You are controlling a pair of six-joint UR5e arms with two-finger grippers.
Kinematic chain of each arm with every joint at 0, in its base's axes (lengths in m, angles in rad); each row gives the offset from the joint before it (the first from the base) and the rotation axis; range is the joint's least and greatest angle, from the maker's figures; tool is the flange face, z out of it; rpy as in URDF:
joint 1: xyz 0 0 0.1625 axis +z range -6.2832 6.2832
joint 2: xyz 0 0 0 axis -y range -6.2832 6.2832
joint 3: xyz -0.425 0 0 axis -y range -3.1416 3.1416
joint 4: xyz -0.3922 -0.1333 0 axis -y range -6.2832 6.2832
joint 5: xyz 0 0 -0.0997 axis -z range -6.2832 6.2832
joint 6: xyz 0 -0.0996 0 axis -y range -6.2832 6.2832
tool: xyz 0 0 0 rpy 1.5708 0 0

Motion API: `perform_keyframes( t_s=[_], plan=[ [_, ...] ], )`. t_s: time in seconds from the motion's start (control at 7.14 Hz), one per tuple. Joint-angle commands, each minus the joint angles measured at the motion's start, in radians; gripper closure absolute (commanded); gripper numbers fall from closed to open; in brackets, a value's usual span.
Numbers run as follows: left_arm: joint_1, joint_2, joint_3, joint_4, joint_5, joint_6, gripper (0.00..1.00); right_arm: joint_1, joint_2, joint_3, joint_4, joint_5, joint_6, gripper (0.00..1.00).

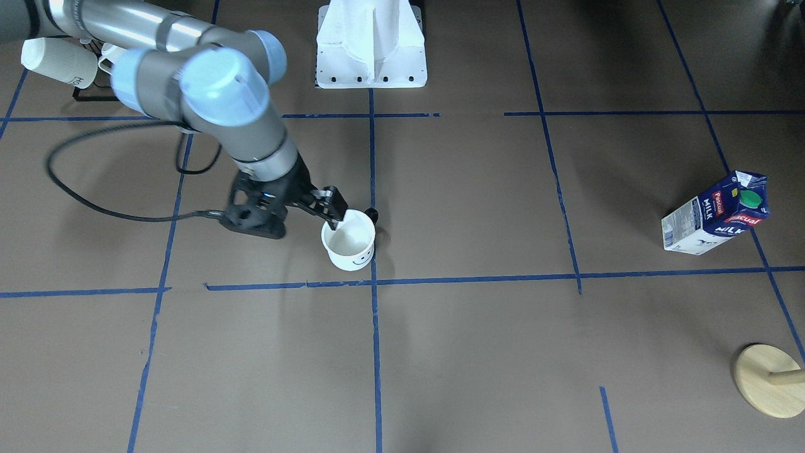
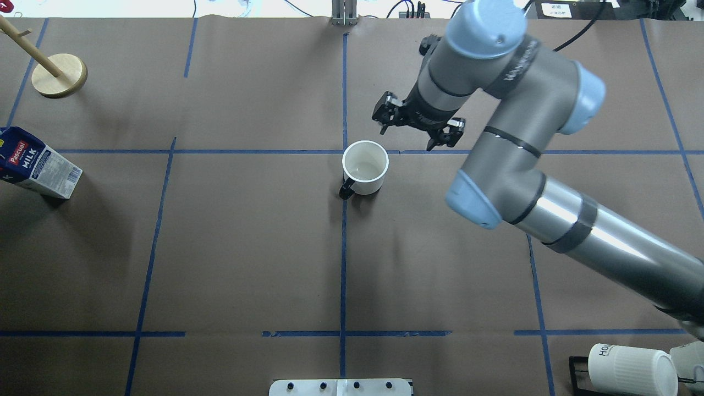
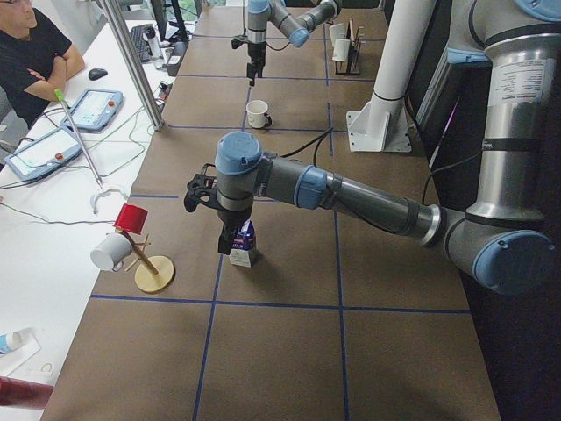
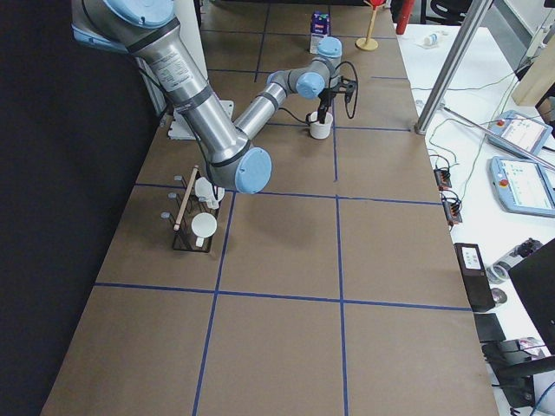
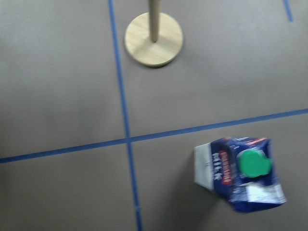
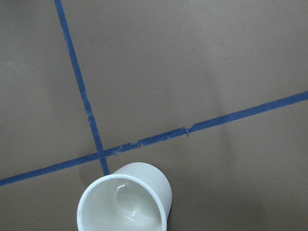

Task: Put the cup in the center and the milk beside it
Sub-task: 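Raise the right gripper from the mug while the left gripper nears the carton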

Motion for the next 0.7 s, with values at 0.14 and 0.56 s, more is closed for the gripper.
perform_keyframes(
  t_s=[0.14, 0.56],
  plan=[
    [0.171, -0.018, 0.0, -0.158, 0.006, -0.283, 0.0, 0.094, -0.091, 0.148, -0.025, 0.005, -0.078, 0.0],
    [0.2, -0.05, 0.101, -0.155, 0.011, -0.285, 0.0, 0.134, -0.094, 0.162, -0.071, 0.023, -0.122, 0.0]
  ],
)
